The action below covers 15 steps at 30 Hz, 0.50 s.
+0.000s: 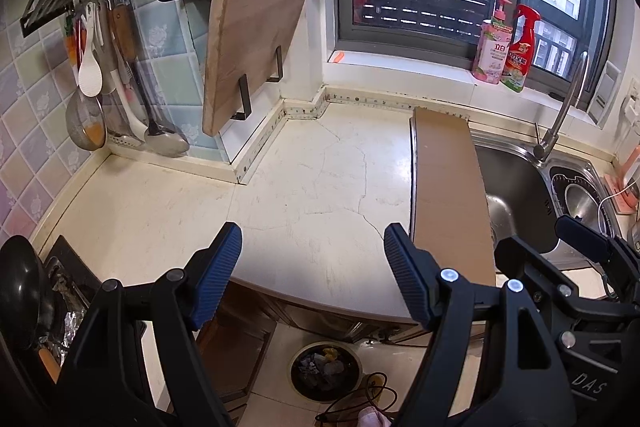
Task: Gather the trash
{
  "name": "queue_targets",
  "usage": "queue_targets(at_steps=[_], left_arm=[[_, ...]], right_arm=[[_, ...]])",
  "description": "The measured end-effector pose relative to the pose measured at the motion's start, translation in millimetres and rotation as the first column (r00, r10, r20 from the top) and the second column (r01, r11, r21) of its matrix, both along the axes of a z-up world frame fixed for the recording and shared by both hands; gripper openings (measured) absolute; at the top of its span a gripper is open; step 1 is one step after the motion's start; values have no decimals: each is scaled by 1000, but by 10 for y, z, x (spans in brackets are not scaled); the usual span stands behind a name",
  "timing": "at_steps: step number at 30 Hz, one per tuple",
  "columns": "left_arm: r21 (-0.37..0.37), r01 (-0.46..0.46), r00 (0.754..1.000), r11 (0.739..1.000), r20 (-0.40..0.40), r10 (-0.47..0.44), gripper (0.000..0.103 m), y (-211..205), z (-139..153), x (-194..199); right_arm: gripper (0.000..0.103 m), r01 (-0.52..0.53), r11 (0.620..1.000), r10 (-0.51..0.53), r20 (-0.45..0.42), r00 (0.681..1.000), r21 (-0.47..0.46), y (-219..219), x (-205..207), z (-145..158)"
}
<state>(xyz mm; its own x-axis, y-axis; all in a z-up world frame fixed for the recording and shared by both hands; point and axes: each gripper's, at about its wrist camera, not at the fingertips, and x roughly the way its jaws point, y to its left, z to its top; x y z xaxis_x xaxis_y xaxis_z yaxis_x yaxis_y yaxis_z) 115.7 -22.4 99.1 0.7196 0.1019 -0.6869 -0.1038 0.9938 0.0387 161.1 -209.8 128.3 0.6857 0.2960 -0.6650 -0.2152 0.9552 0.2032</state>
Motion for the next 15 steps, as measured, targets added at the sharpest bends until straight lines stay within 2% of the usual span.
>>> queue_targets(at_steps=[15], left_arm=[[-3, -5, 1000, 1000, -24, 5, 71, -34, -100, 251]], right_arm=[[90, 1, 1000, -1, -20, 1000, 2, -38, 270, -115]])
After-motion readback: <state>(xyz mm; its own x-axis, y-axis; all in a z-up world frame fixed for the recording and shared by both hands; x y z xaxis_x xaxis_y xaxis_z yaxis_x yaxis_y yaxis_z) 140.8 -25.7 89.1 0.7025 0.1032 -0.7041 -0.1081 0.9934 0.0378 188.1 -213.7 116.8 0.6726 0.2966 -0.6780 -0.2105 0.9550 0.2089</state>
